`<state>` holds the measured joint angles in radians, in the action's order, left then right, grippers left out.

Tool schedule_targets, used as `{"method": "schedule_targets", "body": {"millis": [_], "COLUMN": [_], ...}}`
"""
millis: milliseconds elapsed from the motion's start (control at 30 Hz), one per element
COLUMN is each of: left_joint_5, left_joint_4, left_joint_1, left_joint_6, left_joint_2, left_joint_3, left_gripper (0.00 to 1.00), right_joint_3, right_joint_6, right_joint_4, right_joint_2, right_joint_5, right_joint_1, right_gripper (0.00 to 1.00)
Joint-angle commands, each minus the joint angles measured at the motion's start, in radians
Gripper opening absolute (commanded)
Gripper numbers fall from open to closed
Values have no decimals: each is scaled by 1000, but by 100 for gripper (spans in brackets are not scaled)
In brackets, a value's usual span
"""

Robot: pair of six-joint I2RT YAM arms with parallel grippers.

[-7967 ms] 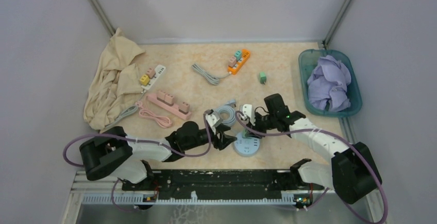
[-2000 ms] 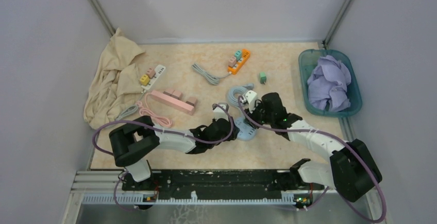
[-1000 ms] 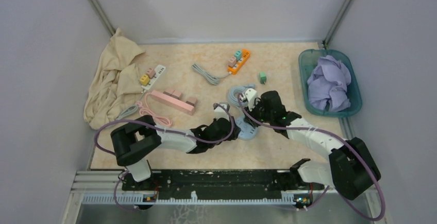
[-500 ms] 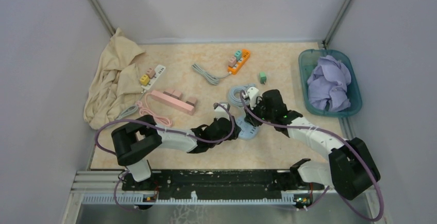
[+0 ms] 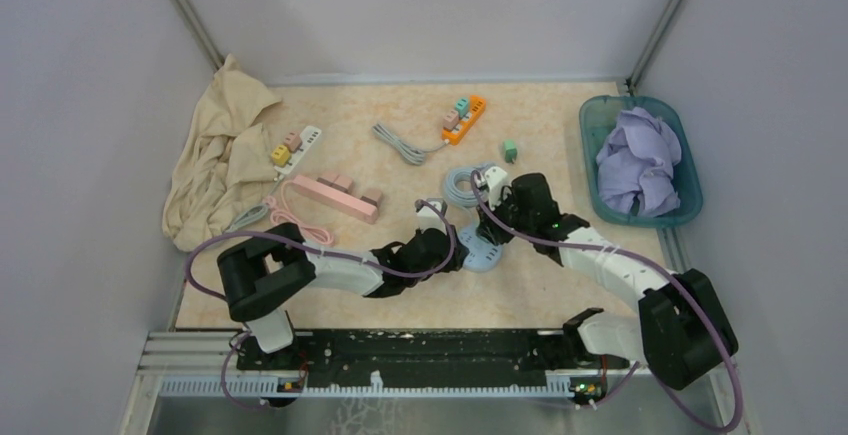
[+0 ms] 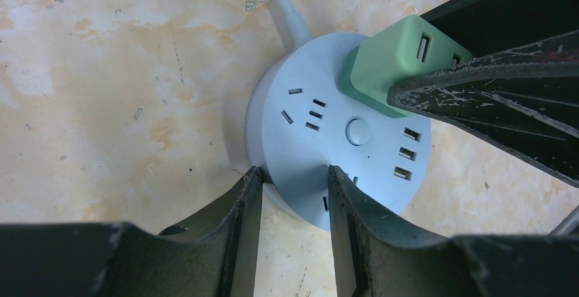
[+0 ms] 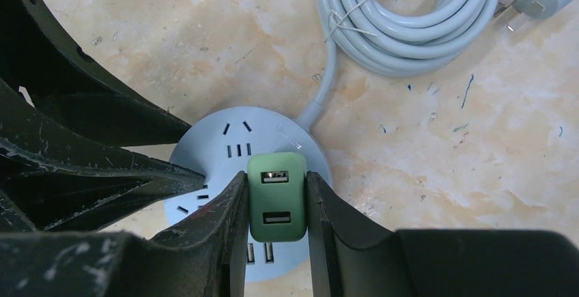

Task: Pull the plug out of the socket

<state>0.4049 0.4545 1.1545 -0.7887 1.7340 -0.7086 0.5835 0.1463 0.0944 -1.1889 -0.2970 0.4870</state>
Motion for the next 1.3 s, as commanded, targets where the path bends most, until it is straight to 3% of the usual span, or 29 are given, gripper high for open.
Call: {"method": "schedule_targets", "body": {"millis": [0,100,333,867,1267], "left_joint_5": [-94,-99,-107,-137,-147], "left_joint_4": [-155,-153,-145,-117,-99], "left_joint_1": [11,11,11,11,11], "left_joint_6": [9,12,16,28,32], "left_joint_2": [79,83,81,79,71], "left_joint_3": [21,19,18,23,28], "left_gripper": [43,43,43,43,43], "right_joint_3": [60,65,68,73,97], "right_joint_6": [4,44,21,114,255], "right_joint_4": [-56,-21,-14,17,151], "right_joint_2": [35,42,46,40,29], "right_joint_5": [-2,-84,-430,-182,-616], "right_joint_1": [24,24,24,-23,-23], "right_gripper": [0,0,0,0,0]}}
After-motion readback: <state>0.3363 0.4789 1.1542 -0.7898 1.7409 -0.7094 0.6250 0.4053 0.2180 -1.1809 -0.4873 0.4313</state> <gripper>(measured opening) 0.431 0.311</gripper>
